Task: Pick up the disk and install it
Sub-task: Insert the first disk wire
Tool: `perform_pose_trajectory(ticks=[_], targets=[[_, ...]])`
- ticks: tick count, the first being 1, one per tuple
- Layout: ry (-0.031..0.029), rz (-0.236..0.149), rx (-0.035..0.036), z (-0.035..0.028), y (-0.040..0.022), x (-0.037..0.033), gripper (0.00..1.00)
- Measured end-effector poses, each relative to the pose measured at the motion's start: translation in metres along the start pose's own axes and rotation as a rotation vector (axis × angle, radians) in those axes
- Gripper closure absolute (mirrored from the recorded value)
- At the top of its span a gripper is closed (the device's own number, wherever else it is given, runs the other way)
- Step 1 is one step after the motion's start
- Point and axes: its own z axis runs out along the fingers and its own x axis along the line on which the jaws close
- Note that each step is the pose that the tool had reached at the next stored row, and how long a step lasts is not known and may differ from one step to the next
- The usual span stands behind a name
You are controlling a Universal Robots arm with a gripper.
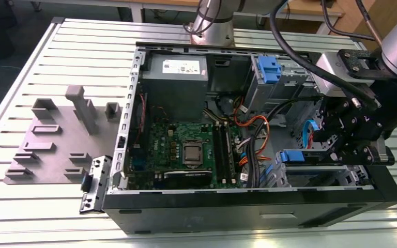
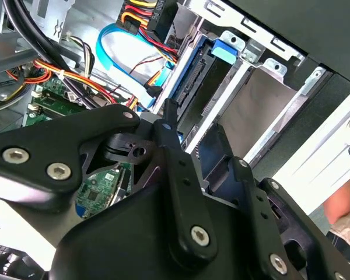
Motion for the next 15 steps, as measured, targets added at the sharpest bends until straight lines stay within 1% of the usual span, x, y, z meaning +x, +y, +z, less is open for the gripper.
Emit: perform_pose_trajectory(ticks=[9, 11, 15], targets=[[-0.0002, 0.0, 0.0001, -0.0001, 0.0, 0.0, 0.58], [0.0, 0.0, 0.0, -0.0022, 0.0, -0.0002, 0.58], [0.0, 0.0, 0.0, -0.0105, -0.0001, -0.0005, 0.58]])
